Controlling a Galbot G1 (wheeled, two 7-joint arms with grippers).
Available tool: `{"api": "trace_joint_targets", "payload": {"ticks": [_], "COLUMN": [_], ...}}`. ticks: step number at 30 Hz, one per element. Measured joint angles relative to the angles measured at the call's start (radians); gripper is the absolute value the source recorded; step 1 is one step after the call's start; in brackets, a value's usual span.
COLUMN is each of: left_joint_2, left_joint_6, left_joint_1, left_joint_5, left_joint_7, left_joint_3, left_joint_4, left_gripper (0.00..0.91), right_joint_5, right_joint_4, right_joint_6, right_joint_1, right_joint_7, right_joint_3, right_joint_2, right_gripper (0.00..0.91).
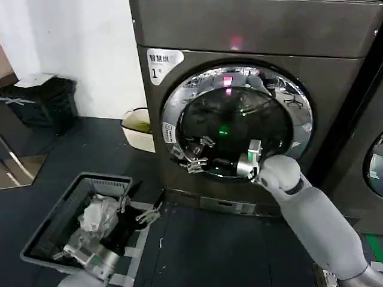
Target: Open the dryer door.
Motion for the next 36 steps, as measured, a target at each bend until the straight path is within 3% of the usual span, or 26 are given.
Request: {"api": "trace_joint_targets", "payload": {"ticks": [10,36], "left_joint_2": [-0.015,-0.02], "left_joint_6": [-0.003,-0.008], "left_joint_1": [0.0,0.02], "left_joint_5": [0.006,0.006], "left_joint_7": [0.003,0.023], "left_joint_3": [0.0,-0.024], "left_joint_4": [0.003,0.005], "left_gripper": [0.907,0.907], "right_joint_5": [-0.07,-0.058], "right_joint_4": [-0.052,-0.304], "right_joint_6": [0.035,0.061], "right_joint_1": [0.023,0.185], "right_joint_7": [0.078,0.09], "right_joint_3": [-0.047,-0.177], "right_joint_2": [0.024,0.18], "right_gripper": [0.907,0.907]}}
